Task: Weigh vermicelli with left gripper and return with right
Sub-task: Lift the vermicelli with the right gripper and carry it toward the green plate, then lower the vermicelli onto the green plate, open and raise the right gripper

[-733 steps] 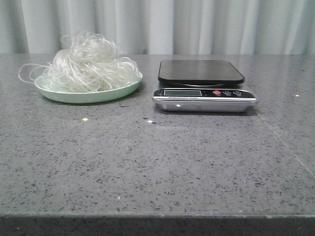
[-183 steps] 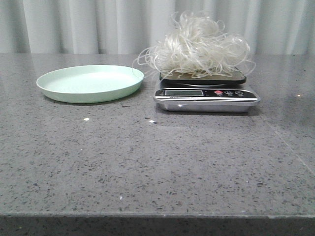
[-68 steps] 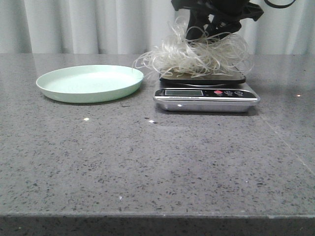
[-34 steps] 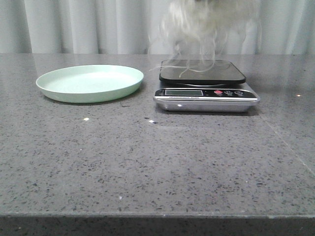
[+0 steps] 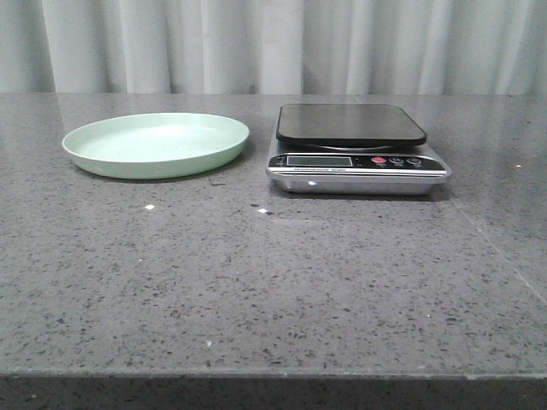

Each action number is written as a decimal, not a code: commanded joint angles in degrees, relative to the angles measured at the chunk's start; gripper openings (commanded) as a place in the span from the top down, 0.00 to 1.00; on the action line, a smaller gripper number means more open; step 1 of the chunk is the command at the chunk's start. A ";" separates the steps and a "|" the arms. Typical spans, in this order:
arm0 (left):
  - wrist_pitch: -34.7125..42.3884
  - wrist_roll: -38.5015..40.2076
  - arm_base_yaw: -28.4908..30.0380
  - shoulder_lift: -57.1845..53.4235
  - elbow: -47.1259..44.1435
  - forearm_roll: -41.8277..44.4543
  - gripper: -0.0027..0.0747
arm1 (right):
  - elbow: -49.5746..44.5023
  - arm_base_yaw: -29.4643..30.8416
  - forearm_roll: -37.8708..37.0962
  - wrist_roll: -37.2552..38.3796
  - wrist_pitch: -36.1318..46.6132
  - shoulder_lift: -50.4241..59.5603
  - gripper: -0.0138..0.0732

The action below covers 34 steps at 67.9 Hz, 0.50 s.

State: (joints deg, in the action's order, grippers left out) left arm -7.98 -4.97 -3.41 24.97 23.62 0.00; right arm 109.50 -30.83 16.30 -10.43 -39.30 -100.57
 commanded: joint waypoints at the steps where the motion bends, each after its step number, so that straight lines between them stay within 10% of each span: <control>1: 4.85 0.24 0.03 0.33 1.57 -0.49 0.79 | 3.35 -2.40 1.07 -0.54 6.06 -0.61 0.66; 34: 4.85 0.24 0.03 0.33 1.57 -0.49 0.79 | 3.58 -5.39 1.08 -0.54 5.64 -11.30 0.66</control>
State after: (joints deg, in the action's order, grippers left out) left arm -7.98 -4.97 -3.41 24.97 23.62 0.00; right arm 110.55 -36.15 16.51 -10.43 -38.40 -115.60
